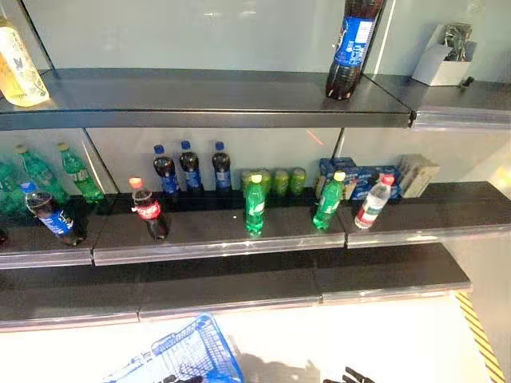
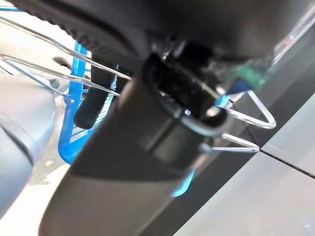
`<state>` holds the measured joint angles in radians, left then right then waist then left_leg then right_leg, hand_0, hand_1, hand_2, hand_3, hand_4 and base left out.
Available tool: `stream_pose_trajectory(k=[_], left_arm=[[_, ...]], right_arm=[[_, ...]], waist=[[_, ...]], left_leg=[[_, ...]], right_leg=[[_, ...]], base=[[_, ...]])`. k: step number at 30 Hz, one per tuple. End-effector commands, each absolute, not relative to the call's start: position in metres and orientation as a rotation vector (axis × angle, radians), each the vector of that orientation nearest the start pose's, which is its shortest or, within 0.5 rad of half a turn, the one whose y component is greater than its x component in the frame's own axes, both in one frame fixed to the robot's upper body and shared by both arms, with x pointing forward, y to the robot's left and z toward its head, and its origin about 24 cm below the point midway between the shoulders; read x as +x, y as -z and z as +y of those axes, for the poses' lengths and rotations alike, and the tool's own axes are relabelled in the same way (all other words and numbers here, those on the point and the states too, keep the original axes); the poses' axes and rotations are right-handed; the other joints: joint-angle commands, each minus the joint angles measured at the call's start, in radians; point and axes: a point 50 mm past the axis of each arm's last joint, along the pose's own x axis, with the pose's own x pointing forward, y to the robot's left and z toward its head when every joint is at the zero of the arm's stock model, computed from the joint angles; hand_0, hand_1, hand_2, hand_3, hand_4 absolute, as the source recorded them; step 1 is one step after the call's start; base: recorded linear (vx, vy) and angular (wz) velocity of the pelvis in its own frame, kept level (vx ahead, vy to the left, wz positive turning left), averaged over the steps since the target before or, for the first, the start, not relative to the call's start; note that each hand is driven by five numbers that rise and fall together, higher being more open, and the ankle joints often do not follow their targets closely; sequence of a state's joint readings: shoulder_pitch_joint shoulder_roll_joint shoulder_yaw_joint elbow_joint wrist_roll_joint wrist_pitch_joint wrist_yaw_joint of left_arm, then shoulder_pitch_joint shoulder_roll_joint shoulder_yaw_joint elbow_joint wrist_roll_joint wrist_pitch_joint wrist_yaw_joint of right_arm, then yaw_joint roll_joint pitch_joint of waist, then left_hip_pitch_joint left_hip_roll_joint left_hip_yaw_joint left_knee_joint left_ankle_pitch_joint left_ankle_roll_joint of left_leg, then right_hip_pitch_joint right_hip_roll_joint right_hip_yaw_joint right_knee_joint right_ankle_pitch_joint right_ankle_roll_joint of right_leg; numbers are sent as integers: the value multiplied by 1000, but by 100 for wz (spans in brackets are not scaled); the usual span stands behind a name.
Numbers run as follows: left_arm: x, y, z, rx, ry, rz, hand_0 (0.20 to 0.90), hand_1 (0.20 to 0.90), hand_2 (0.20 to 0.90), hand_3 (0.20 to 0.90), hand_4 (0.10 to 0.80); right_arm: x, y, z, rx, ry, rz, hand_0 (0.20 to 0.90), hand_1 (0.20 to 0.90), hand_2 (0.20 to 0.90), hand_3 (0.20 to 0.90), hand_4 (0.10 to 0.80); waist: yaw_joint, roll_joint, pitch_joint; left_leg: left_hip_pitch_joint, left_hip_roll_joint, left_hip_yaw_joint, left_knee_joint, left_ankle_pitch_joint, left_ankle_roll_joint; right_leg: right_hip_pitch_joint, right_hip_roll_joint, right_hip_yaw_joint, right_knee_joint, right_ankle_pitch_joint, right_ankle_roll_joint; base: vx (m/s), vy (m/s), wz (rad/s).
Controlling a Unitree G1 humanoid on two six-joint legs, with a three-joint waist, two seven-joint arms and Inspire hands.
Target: Pick up the drink and place into the basket.
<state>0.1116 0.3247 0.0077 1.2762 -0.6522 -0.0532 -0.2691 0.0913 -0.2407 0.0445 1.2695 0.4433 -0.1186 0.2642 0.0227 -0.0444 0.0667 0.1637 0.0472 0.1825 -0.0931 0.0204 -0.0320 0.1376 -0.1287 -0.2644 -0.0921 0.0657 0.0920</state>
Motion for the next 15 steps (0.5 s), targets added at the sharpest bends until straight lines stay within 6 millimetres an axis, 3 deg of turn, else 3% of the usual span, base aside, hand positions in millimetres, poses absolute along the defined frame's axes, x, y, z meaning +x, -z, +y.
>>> stream_pose_trajectory(k=[1,15], left_arm=[[110,146,252,-497,-256,887,300,300,300,200,100],[110,145,252,-497,-248,889,300,300,300,200,100]], right_arm=[[95,151,-255,246,196,1017,900,900,900,900,800],[92,152,-255,250,198,1024,900,900,900,900,800]], waist=[[11,33,24],[4,35,27]], left_leg=[[-1,-56,2,6,-53,-2],[-3,-58,2,6,-55,-2]], right_leg=[[28,47,-13,52,-68,25],[25,53,-4,46,-66,24]], base=[[0,0,0],[0,0,0]])
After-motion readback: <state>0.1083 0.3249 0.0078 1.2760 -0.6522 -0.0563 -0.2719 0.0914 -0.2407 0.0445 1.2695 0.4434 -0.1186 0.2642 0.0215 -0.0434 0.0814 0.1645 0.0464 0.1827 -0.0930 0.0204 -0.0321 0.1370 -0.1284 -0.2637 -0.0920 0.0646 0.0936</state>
